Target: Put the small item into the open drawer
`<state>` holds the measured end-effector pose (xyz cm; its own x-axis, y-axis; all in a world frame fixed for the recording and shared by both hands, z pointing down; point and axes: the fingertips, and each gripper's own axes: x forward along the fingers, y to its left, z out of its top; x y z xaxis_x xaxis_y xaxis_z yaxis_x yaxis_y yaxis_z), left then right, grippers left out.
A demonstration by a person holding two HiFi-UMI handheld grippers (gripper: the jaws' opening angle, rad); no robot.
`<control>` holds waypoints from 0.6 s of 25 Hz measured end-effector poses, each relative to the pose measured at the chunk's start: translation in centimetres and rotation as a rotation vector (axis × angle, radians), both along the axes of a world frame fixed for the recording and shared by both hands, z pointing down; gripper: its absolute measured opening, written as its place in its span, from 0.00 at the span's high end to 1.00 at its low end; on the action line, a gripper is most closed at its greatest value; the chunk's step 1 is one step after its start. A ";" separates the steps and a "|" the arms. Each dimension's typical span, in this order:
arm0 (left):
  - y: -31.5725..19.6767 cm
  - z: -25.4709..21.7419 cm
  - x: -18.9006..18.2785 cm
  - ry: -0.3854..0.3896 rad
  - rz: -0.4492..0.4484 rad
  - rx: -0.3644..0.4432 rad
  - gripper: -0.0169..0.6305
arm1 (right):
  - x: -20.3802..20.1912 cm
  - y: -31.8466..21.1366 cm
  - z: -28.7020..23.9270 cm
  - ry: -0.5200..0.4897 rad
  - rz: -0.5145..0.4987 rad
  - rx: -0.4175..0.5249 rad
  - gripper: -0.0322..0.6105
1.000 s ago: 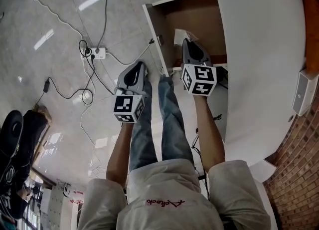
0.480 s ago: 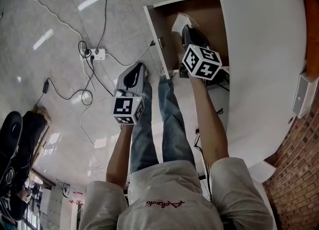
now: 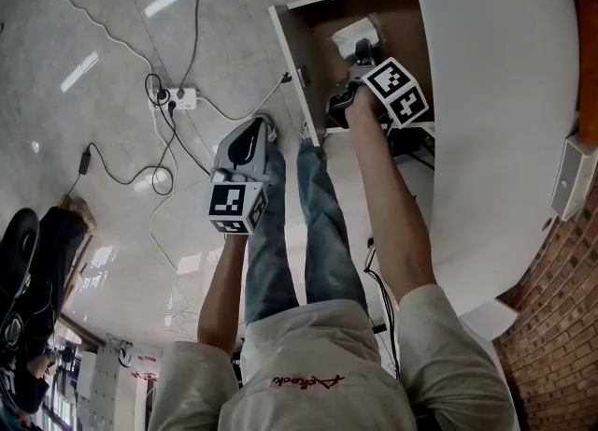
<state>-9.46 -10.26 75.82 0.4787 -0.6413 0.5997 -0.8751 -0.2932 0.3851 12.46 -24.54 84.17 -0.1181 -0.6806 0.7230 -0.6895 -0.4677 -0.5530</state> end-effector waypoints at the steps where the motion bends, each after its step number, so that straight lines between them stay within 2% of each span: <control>1: 0.1 0.1 0.0 0.000 0.002 -0.002 0.96 | 0.2 0.1 0.4 -0.012 0.027 -0.008 0.91; 4: 0.5 0.2 0.0 0.001 0.004 -0.010 0.96 | 0.6 0.4 1.3 -0.027 0.065 -0.028 0.91; 12: 0.6 0.6 -0.1 -0.003 0.014 -0.010 0.96 | 0.9 0.6 2.6 0.002 0.072 -0.049 0.91; 15: 0.5 0.6 -0.4 -0.002 0.006 -0.011 0.96 | 0.9 0.8 2.8 -0.036 0.110 -0.046 0.91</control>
<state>-9.85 -9.72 76.37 0.4814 -0.6317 0.6076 -0.8741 -0.2947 0.3862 13.41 -23.78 86.92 -0.0716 -0.6573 0.7502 -0.6128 -0.5645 -0.5530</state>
